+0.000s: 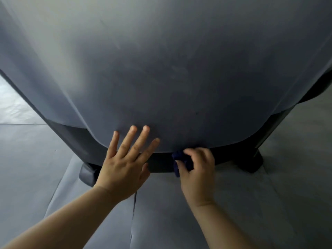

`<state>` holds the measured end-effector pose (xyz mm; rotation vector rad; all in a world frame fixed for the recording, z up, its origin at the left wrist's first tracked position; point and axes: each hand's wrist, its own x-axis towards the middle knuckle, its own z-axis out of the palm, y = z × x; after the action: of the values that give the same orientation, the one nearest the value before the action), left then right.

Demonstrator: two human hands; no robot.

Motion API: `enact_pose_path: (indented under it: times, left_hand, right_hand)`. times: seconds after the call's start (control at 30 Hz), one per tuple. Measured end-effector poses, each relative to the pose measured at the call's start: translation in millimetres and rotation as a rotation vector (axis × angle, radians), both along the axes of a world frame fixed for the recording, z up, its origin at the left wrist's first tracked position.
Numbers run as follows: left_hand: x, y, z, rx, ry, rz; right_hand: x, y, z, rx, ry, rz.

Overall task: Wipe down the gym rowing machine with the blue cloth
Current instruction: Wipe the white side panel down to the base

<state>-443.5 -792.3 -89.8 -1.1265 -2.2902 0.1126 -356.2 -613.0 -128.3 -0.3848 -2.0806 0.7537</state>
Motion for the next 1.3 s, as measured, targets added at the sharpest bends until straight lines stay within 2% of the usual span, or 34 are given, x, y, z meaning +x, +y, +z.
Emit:
enact_pose_path:
  times: [0.07, 0.13, 0.27, 0.33, 0.4, 0.63, 0.77, 0.97, 1.1, 1.2, 1.3]
  left_hand:
    - [1, 0, 6, -0.021, -0.009, 0.016]
    - [4, -2, 11, -0.038, -0.031, 0.032]
    - [12, -3, 21, -0.077, -0.072, 0.064]
    - [15, -3, 22, -0.077, -0.057, 0.076]
    - [13, -4, 24, -0.089, -0.029, 0.053]
    - [-9, -20, 13, -0.102, 0.037, -0.098]
    - [-17, -21, 7, -0.053, 0.069, -0.168]
    - [-33, -24, -1, -0.084, 0.155, -0.228]
    - [-36, -24, -4, -0.066, 0.17, -0.253]
    - [-37, -25, -2, -0.064, 0.163, -0.259]
    - [-34, -27, 1, -0.075, 0.12, -0.251]
  right_hand:
    - [-6, -9, 25, -0.007, 0.107, 0.002]
    - [-9, -11, 36, 0.057, 0.103, 0.001]
    - [-5, -2, -9, 0.163, -0.137, 0.059]
    - [-3, 1, -32, 0.15, -0.257, 0.041]
    - [-3, 1, -41, 0.086, -0.29, 0.014]
    - [0, -18, -18, 0.008, -0.043, 0.04]
    - [-7, -19, -49, 0.066, -0.096, 0.038]
    - [-9, -23, -89, 0.057, -0.308, 0.097]
    - [-4, -34, -53, 0.065, -0.147, 0.054]
    - [-9, -35, -19, 0.155, -0.027, 0.074]
    - [-14, -28, -40, 0.207, -0.111, 0.063]
